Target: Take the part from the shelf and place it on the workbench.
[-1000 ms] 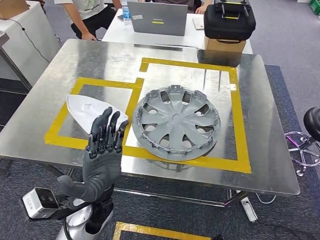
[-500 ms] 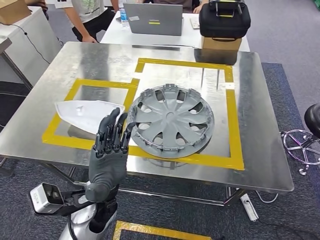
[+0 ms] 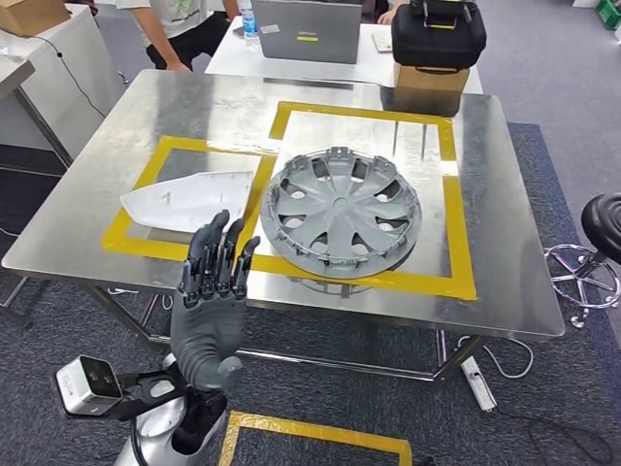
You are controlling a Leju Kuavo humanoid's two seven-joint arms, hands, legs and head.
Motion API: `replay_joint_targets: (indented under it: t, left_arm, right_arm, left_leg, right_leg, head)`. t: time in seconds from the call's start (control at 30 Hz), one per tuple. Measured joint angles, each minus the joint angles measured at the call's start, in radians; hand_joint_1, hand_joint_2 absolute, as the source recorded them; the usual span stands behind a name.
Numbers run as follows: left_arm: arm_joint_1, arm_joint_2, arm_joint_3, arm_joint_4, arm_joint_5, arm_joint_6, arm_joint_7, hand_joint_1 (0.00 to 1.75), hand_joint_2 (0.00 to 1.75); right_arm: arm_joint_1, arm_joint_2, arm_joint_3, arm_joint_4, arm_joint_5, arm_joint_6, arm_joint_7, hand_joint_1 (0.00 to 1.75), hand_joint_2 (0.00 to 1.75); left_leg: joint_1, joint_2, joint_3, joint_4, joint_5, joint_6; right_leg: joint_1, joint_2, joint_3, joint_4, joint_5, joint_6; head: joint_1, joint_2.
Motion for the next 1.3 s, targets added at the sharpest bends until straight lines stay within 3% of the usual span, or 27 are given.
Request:
replay_joint_targets:
  t: [0.03,0.1,0.13,0.17,0.2,0.23,0.27,0.33,0.4,0.47,0.5,0.57,0.63,0.67,0.7,0.73,0.8,0.87,0.93,1.0,1.03,1.07,1.13,1.17,1.2,1.23,1.3]
  left_arm:
    - [0.0,-0.001,0.0,0.0,0.0,0.0,0.0,0.0,1.75]
    - [0.0,-0.002,0.0,0.0,0.0,0.0,0.0,0.0,1.75]
    - [0.001,-0.002,0.0,0.0,-0.001,0.0,0.0,0.0,1.75]
    - [0.002,-0.002,0.0,0.0,-0.001,0.0,0.0,0.0,1.75]
    - [0.002,-0.001,0.0,0.0,-0.002,0.0,0.0,0.0,1.75]
    - [0.003,-0.001,0.0,0.0,-0.004,0.0,0.0,0.0,1.75]
    - [0.003,-0.001,0.0,0.0,-0.005,0.0,0.0,0.0,1.75]
    - [0.003,-0.002,0.0,0.0,-0.008,0.0,0.0,0.0,1.75]
    - [0.002,-0.003,-0.001,0.0,-0.009,0.0,0.0,0.0,1.75]
    - [0.002,-0.002,-0.002,0.0,-0.01,-0.001,0.0,0.0,1.75]
    - [0.003,-0.002,-0.001,0.0,-0.01,-0.001,0.0,0.0,1.75]
    - [0.004,-0.001,-0.001,0.0,-0.01,-0.001,-0.001,0.0,1.75]
    - [0.004,0.0,-0.001,0.0,-0.01,-0.001,-0.001,0.0,1.75]
    - [0.004,0.0,-0.001,0.0,-0.01,-0.001,-0.001,0.0,1.75]
    - [0.004,0.0,-0.001,0.0,-0.01,-0.001,-0.001,0.0,1.75]
    - [0.004,0.001,-0.001,0.0,-0.01,-0.001,-0.001,0.0,1.75]
    - [0.004,0.0,-0.001,0.0,-0.01,-0.001,-0.001,0.0,1.75]
    - [0.002,-0.002,-0.002,0.0,-0.01,-0.001,-0.001,0.0,1.75]
    - [0.001,-0.002,-0.002,0.0,-0.01,-0.001,-0.001,0.0,1.75]
    - [0.003,-0.002,-0.001,0.0,-0.01,-0.001,-0.001,0.0,1.75]
    - [0.003,-0.002,-0.001,0.0,-0.01,-0.001,-0.001,0.0,1.75]
    - [0.003,-0.002,-0.001,0.0,-0.01,-0.001,-0.001,0.0,1.75]
    - [0.004,-0.002,-0.001,0.001,-0.01,-0.001,-0.001,0.0,1.75]
    - [0.004,-0.002,-0.001,0.001,-0.01,-0.001,-0.001,0.0,1.75]
    - [0.004,-0.002,-0.001,0.001,-0.01,-0.001,-0.001,0.0,1.75]
    - [0.004,-0.002,-0.001,0.001,-0.01,-0.001,-0.001,0.0,1.75]
    - [0.004,-0.002,-0.001,0.001,-0.01,-0.001,-0.001,0.0,1.75]
  right_arm:
    - [0.0,0.0,0.0,0.0,0.0,0.0,0.0,0.0,0.0]
    - [0.0,0.0,0.0,0.0,0.0,0.0,0.0,0.0,0.0]
    - [0.0,0.0,0.0,0.0,0.0,0.0,0.0,0.0,0.0]
    - [0.0,0.0,0.0,0.0,0.0,0.0,0.0,0.0,0.0]
    - [0.0,0.0,0.0,0.0,0.0,0.0,0.0,0.0,0.0]
    - [-0.001,0.0,0.0,0.0,0.0,0.0,0.0,0.0,0.0]
    - [-0.001,0.0,0.0,0.0,0.0,-0.001,0.0,0.0,0.0]
    - [-0.006,0.0,0.0,0.0,0.0,-0.001,0.0,0.0,0.0]
    - [-0.01,0.0,0.0,0.0,0.0,-0.002,-0.001,0.0,0.0]
    - [-0.008,0.0,-0.001,0.0,0.0,-0.003,-0.001,0.0,0.0]
    - [-0.008,0.0,-0.001,0.0,0.0,-0.003,-0.001,0.0,0.0]
    - [-0.008,0.0,-0.002,0.0,0.0,-0.003,0.0,0.0,0.0]
    - [-0.008,0.0,-0.002,0.0,0.0,-0.003,0.0,0.0,0.0]
    - [-0.007,0.0,-0.003,0.0,0.0,-0.003,0.0,0.0,0.0]
    - [-0.006,0.0,-0.003,0.0,0.0,-0.003,0.0,0.0,0.0]
    - [-0.005,0.0,-0.003,0.0,0.0,-0.003,0.0,0.0,0.0]
    - [-0.006,0.0,-0.004,0.0,0.0,-0.003,0.0,0.0,0.0]
    - [-0.006,0.0,-0.004,0.0,0.0,-0.003,0.0,0.0,0.0]
    - [-0.005,0.0,-0.004,0.0,0.0,-0.003,0.0,0.0,0.0]
    - [-0.002,0.0,-0.005,0.0,0.0,-0.003,0.0,0.0,0.0]
    - [0.0,0.0,-0.006,0.0,0.0,-0.003,0.0,0.0,0.0]
    - [0.001,0.0,-0.007,0.0,-0.001,-0.003,0.0,0.0,0.0]
    - [0.001,0.0,-0.008,0.0,-0.001,-0.003,-0.001,0.0,0.0]
    - [0.0,0.0,-0.008,0.0,-0.001,-0.003,-0.001,0.0,0.0]
    - [0.0,0.0,-0.009,0.0,-0.001,-0.003,-0.001,0.0,0.0]
    - [-0.001,0.0,-0.009,0.0,-0.001,-0.003,-0.001,0.0,0.0]
    - [-0.003,0.0,-0.01,0.0,-0.001,0.002,-0.003,0.0,0.0]
  left_leg:
    - [0.002,0.002,-0.009,-0.002,0.012,0.006]
    - [0.003,0.004,-0.033,-0.001,0.032,0.012]
    - [0.002,0.005,-0.046,-0.001,0.043,0.013]
    - [0.002,0.005,-0.06,0.0,0.053,0.012]
    - [0.002,0.005,-0.073,0.0,0.063,0.011]
    - [0.003,0.005,-0.086,0.001,0.074,0.008]
    - [0.003,0.005,-0.097,0.002,0.083,0.005]
    - [0.002,0.005,-0.114,0.005,0.099,-0.006]
    - [0.0,0.005,-0.12,0.007,0.114,-0.017]
    - [0.001,0.005,-0.123,0.006,0.124,-0.027]
    - [0.001,0.005,-0.13,0.014,0.111,-0.032]
    - [0.003,0.005,-0.159,0.08,0.033,-0.041]
    - [0.003,0.005,-0.196,0.209,-0.061,-0.045]
    - [0.003,0.005,-0.205,0.264,-0.082,-0.045]
    - [0.003,0.005,-0.201,0.292,-0.08,-0.044]
    - [0.003,0.005,-0.179,0.286,-0.06,-0.042]
    - [0.002,0.005,-0.086,0.182,-0.017,-0.034]
    - [0.0,0.004,0.016,0.042,-0.02,-0.026]
    - [-0.004,0.004,0.048,-0.019,-0.03,-0.017]
    - [-0.004,0.005,0.032,-0.02,-0.014,-0.004]
    - [-0.002,0.006,0.024,-0.021,-0.003,0.003]
    - [-0.001,0.006,0.013,-0.022,0.01,0.008]
    - [-0.001,0.007,-0.015,-0.021,0.034,0.014]
    - [-0.001,0.007,-0.03,-0.02,0.047,0.014]
    - [-0.001,0.007,-0.046,-0.019,0.059,0.013]
    - [-0.001,0.007,-0.062,-0.017,0.07,0.012]
    - [-0.001,0.006,-0.088,-0.014,0.091,0.005]
  right_leg:
    - [0.0,0.0,-0.013,0.033,-0.038,0.005]
    - [-0.001,-0.001,-0.045,0.155,-0.142,0.011]
    - [0.0,-0.001,-0.056,0.221,-0.177,0.014]
    - [0.0,-0.001,-0.055,0.265,-0.188,0.015]
    - [0.0,-0.001,-0.04,0.28,-0.181,0.016]
    - [-0.001,-0.001,-0.006,0.256,-0.16,0.016]
    - [-0.001,-0.001,0.046,0.2,-0.137,0.015]
    - [0.0,0.001,0.156,0.058,-0.137,0.011]
    - [0.004,0.004,0.197,-0.015,-0.156,0.001]
    - [0.004,0.003,0.182,-0.018,-0.146,-0.017]
    - [0.003,0.001,0.175,-0.017,-0.137,-0.027]
    - [0.002,-0.002,0.153,-0.017,-0.114,-0.044]
    - [0.003,-0.002,0.122,-0.016,-0.09,-0.048]
    - [0.003,-0.003,0.107,-0.016,-0.078,-0.048]
    - [0.004,-0.004,0.091,-0.015,-0.067,-0.047]
    - [0.004,-0.005,0.076,-0.015,-0.055,-0.045]
    - [0.005,-0.004,0.051,-0.014,-0.033,-0.041]
    - [0.007,-0.003,0.034,-0.013,-0.012,-0.032]
    - [0.008,-0.003,0.027,-0.017,0.01,-0.02]
    - [0.004,-0.004,0.019,-0.02,0.013,-0.008]
    - [0.003,-0.004,0.011,-0.005,-0.012,-0.003]
    - [0.002,-0.004,-0.003,0.034,-0.056,0.002]
    - [0.002,-0.004,-0.036,0.165,-0.158,0.01]
    - [0.002,-0.004,-0.045,0.229,-0.187,0.012]
    - [0.002,-0.004,-0.042,0.268,-0.19,0.013]
    - [0.002,-0.004,-0.021,0.273,-0.173,0.013]
    - [0.001,-0.004,0.077,0.172,-0.132,0.012]
  head:
    - [0.001,0.0]
    - [0.004,0.0]
    - [0.004,0.0]
    - [0.004,0.0]
    - [0.004,0.0]
    - [0.004,0.0]
    - [0.004,0.0]
    - [0.003,0.0]
    - [0.003,0.0]
    - [0.003,0.0]
    - [0.002,0.0]
    - [-0.001,0.0]
    - [-0.003,0.0]
    - [-0.003,0.0]
    - [-0.003,0.0]
    - [-0.003,0.0]
    - [-0.003,0.0]
    - [-0.003,0.0]
    - [-0.002,0.0]
    - [-0.002,0.0]
    - [0.0,0.0]
    - [0.002,0.0]
    - [0.006,0.0]
    - [0.006,0.0]
    - [0.006,0.0]
    - [0.006,0.0]
    - [0.006,0.0]
